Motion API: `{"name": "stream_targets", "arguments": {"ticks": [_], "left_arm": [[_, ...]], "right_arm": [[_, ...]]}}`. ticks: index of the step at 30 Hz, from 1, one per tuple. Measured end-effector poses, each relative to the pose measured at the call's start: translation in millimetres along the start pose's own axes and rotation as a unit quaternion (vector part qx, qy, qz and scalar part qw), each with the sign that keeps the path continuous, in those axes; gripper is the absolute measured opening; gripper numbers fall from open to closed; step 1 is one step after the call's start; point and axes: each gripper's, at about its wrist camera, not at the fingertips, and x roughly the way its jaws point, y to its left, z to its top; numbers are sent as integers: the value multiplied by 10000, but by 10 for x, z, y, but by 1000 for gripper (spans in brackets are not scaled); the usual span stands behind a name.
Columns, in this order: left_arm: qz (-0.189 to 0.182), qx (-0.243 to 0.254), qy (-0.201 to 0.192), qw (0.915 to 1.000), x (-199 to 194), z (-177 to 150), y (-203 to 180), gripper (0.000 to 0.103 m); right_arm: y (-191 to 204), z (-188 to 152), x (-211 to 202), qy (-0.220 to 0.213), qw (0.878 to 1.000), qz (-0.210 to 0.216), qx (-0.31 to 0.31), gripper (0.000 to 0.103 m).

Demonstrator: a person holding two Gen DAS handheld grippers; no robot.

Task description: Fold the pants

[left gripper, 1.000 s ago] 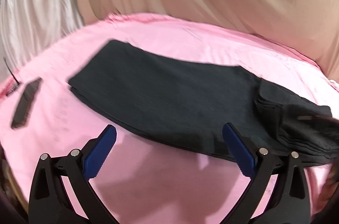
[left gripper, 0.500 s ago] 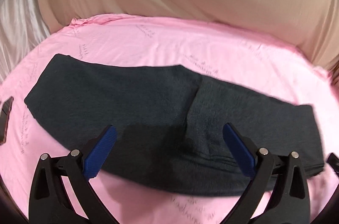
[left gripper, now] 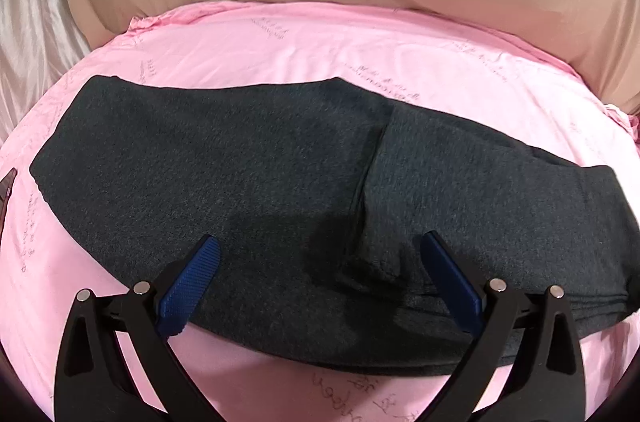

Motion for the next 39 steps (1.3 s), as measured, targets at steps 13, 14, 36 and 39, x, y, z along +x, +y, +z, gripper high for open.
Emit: {"name": "stream_targets", "arguments": {"ticks": [13, 14, 36, 39], "left_arm": [[209, 87, -194, 9996, -205, -54, -83, 98], [227, 99, -237, 9994, -268, -75, -105, 98], [-123, 297, 10, 9995, -489, -357, -392, 98], [-223, 70, 109, 9997, -541, -286, -142, 98]], "right_arm": [[-72, 19, -182, -350, 9992, 139, 89, 14], [-114, 28, -231, -368, 9992, 160, 61, 14], [-302, -185, -1204, -946, 9927, -656, -358, 20], [326, -105, -811, -639, 9933, -105, -953, 23]]}}
